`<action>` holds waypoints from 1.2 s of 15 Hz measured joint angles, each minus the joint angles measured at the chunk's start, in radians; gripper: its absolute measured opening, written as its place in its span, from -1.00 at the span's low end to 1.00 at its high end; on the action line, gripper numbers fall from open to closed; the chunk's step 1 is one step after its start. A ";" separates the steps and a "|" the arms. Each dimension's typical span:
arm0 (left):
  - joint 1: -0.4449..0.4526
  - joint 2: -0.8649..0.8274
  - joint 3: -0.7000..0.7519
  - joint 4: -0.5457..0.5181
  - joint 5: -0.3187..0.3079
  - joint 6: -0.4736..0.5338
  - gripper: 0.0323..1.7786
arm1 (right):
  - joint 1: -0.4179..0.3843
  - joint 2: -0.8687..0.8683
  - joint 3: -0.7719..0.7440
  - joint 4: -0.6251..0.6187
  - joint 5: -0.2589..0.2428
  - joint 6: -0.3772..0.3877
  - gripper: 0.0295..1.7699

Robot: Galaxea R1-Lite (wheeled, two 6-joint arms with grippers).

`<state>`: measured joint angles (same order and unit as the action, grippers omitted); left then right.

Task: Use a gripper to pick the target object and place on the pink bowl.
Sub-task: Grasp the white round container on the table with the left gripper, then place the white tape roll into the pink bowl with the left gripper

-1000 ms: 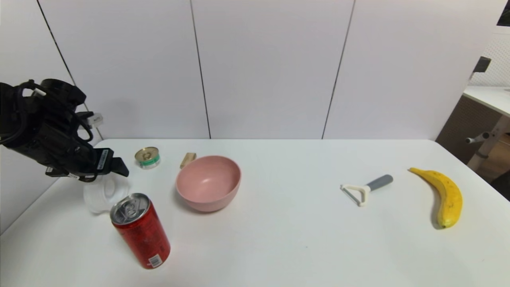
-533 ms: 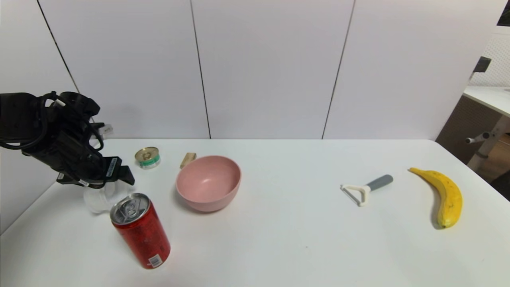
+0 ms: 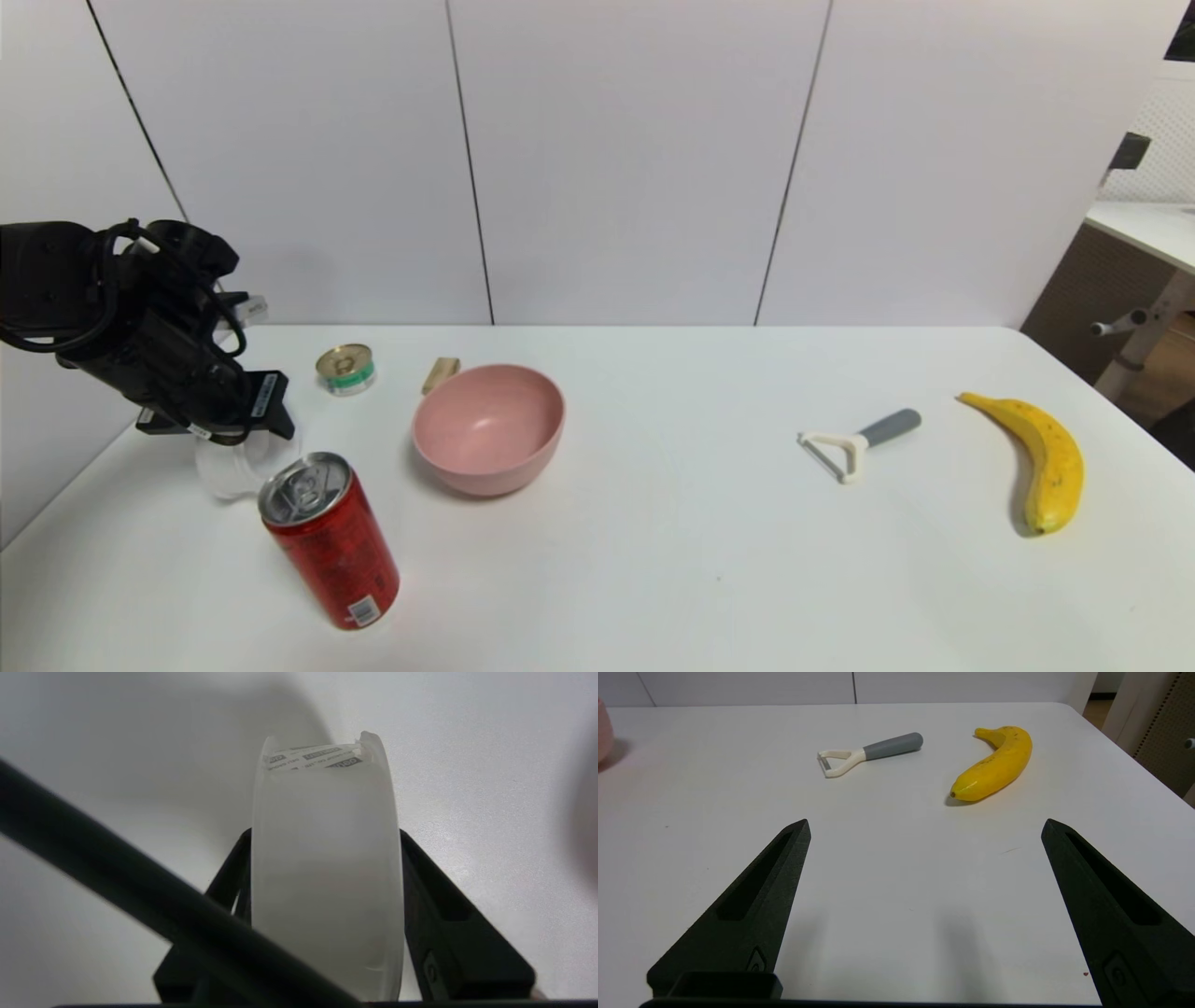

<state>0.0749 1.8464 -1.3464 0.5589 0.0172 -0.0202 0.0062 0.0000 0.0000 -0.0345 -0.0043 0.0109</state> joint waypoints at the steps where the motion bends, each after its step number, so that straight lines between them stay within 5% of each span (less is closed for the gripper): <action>1: 0.000 0.000 0.000 -0.003 0.000 0.001 -0.15 | 0.000 0.000 0.000 0.000 0.000 0.000 0.93; 2: 0.000 -0.001 -0.001 -0.004 0.001 0.001 -0.36 | 0.000 0.000 0.000 0.000 0.000 -0.002 0.93; 11: -0.017 -0.074 -0.037 -0.056 -0.003 0.107 -0.35 | 0.000 0.000 0.000 0.000 0.000 -0.002 0.93; 14: -0.090 -0.131 -0.124 -0.060 -0.016 0.127 -0.35 | 0.000 0.000 0.000 0.000 0.000 -0.002 0.93; 18: -0.252 -0.161 -0.222 -0.060 -0.118 0.131 -0.35 | 0.001 0.000 0.000 0.000 0.000 -0.001 0.93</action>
<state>-0.1774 1.6851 -1.5687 0.4987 -0.1009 0.1106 0.0072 0.0000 0.0000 -0.0349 -0.0043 0.0096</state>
